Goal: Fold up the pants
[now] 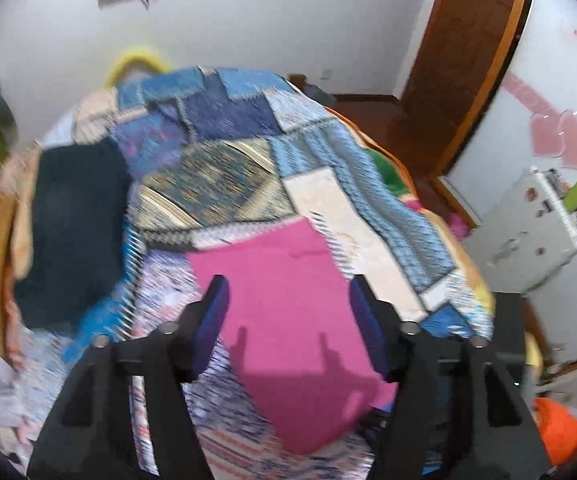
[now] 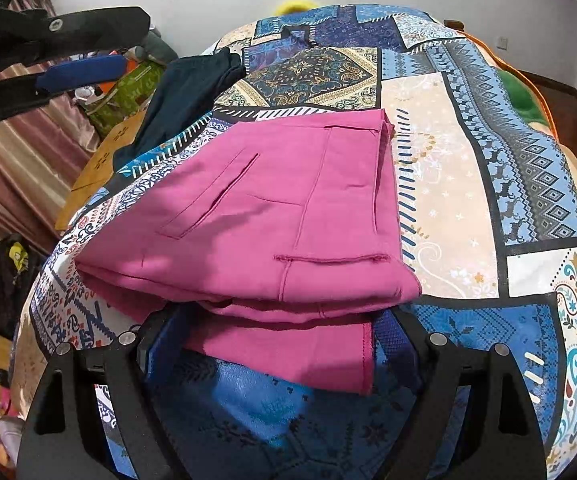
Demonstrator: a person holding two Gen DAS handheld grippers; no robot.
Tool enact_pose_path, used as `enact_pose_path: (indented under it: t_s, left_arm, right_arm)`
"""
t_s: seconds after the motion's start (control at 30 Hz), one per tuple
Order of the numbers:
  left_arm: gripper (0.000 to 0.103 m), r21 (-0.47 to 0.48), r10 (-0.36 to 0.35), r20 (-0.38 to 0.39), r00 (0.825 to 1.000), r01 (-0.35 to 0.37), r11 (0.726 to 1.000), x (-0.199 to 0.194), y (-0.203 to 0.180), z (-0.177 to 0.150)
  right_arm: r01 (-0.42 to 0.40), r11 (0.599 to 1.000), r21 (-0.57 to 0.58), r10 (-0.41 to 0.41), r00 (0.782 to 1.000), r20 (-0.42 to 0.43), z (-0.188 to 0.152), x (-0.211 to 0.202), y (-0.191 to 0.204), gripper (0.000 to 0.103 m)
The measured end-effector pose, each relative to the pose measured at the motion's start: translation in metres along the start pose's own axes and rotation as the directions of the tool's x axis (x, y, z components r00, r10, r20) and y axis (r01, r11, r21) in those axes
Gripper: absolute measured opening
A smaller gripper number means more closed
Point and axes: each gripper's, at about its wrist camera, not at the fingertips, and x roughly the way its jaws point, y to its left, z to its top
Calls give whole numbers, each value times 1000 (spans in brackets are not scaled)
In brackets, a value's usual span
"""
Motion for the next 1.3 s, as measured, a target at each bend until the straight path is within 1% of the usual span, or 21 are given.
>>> enact_pose_path:
  t_s: [0.1, 0.2, 0.37, 0.43, 0.47, 0.53, 0.63, 0.67, 0.73, 0.77, 0.8, 0.87, 0.97, 1.03, 1.1, 1.2, 1.3]
  left_arm:
    - [77, 41, 64, 3, 998, -65, 997, 9, 13, 7]
    - [80, 54, 98, -29, 995, -97, 994, 26, 30, 15]
    - [82, 29, 99, -110, 989, -96, 995, 65, 57, 32]
    - [83, 35, 112, -145, 983, -108, 994, 86, 64, 36]
    - [83, 37, 127, -169, 977, -122, 992, 98, 68, 38]
    - [83, 39, 127, -222, 967, -121, 992, 124, 74, 40]
    - [83, 63, 135, -307, 942, -121, 991, 161, 78, 37]
    - [83, 81, 145, -334, 931, -125, 989, 173, 78, 34]
    - [83, 143, 191, -393, 899, -146, 979, 196, 76, 25]
    - [87, 169, 214, -415, 884, -157, 973, 205, 76, 21]
    - [89, 183, 225, -416, 881, -161, 970, 210, 76, 16]
    - [89, 206, 235, -400, 886, -162, 965, 208, 74, 13]
    - [90, 221, 233, -409, 882, -152, 963, 202, 74, 8]
    - [90, 238, 232, -408, 883, -142, 961, 193, 74, 1]
    - [90, 227, 213, -416, 884, -126, 966, 183, 77, -6]
    - [90, 184, 167, -430, 887, -95, 978, 164, 83, -16]
    - [90, 166, 141, -411, 901, -78, 983, 141, 85, -30]
  right_arm:
    - [2, 1000, -3, -2, 1000, -1, -1, -2, 0, 84]
    - [2, 1000, 1, -2, 1000, -2, -4, -8, -2, 84]
    - [26, 999, 38, -27, 999, 23, -11, -22, -11, 84]
    - [30, 997, 65, -33, 999, 40, -13, -31, -17, 84]
    - [31, 997, 75, -34, 998, 46, -12, -34, -19, 84]
    - [36, 995, 95, -42, 997, 60, -13, -40, -23, 84]
    - [53, 992, 115, -62, 995, 78, -13, -47, -27, 84]
    - [60, 991, 118, -70, 994, 82, -12, -48, -28, 84]
    - [66, 990, 125, -77, 993, 88, -12, -49, -29, 84]
    - [66, 989, 130, -78, 993, 88, -11, -49, -29, 84]
    - [65, 989, 133, -77, 993, 87, -11, -49, -29, 84]
    - [63, 989, 133, -75, 993, 86, -11, -48, -28, 84]
    - [59, 991, 123, -70, 994, 82, -6, -43, -27, 84]
    - [61, 991, 123, -71, 995, 76, -2, -39, -29, 84]
    - [50, 991, 122, -61, 995, 85, 0, -40, -29, 84]
    - [40, 992, 122, -52, 994, 98, 2, -42, -28, 84]
    - [39, 993, 111, -50, 993, 103, 3, -42, -27, 84]
